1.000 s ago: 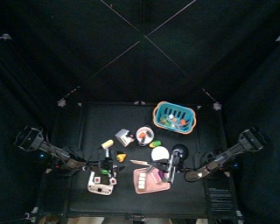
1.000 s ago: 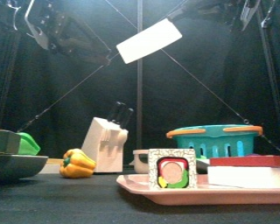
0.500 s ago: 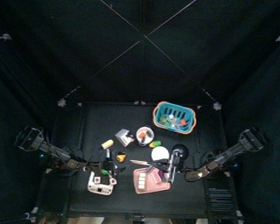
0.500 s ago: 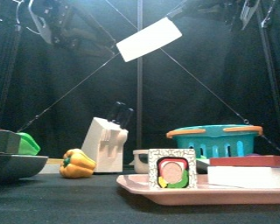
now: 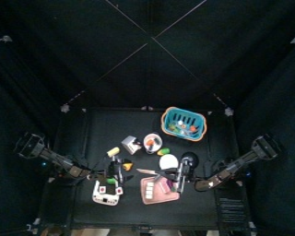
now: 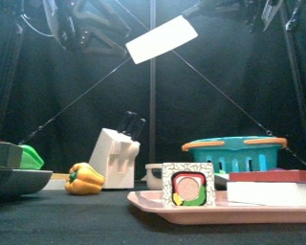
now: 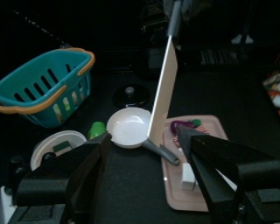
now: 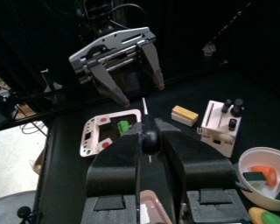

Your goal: Grab cleaver with other hand

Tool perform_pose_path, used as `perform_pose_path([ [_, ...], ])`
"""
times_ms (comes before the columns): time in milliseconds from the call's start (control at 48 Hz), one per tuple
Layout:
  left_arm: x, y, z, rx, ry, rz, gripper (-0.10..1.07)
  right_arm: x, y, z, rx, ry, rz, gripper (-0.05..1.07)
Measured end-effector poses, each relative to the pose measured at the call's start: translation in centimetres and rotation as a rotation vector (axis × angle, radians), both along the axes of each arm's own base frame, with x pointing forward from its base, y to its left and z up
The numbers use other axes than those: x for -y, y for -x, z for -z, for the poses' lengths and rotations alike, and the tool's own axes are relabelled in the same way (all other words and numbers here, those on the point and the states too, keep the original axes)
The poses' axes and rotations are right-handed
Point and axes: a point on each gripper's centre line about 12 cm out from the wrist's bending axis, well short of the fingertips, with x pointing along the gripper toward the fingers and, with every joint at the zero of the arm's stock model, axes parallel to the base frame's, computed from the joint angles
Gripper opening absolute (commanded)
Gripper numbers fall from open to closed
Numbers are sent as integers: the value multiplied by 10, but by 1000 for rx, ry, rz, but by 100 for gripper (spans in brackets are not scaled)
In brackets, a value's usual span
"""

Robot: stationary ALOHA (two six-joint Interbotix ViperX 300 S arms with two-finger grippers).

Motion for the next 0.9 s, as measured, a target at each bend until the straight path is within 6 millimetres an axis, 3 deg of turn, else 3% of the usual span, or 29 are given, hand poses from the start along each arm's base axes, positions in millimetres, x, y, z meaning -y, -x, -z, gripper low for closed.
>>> perform_pose_path([
  [167,-25,19,-30,58,269,-38,95,4,1,-1,0,-20,17,44],
  [333,-54,39,-40,103,482,-70,95,8,1,-2,-2,-36,33,44],
  [583,-74,43,-41,111,522,66,95,14,0,-6,8,-48,49,44],
  [896,-81,23,-30,12,411,139,95,16,-2,-7,4,-64,40,44],
])
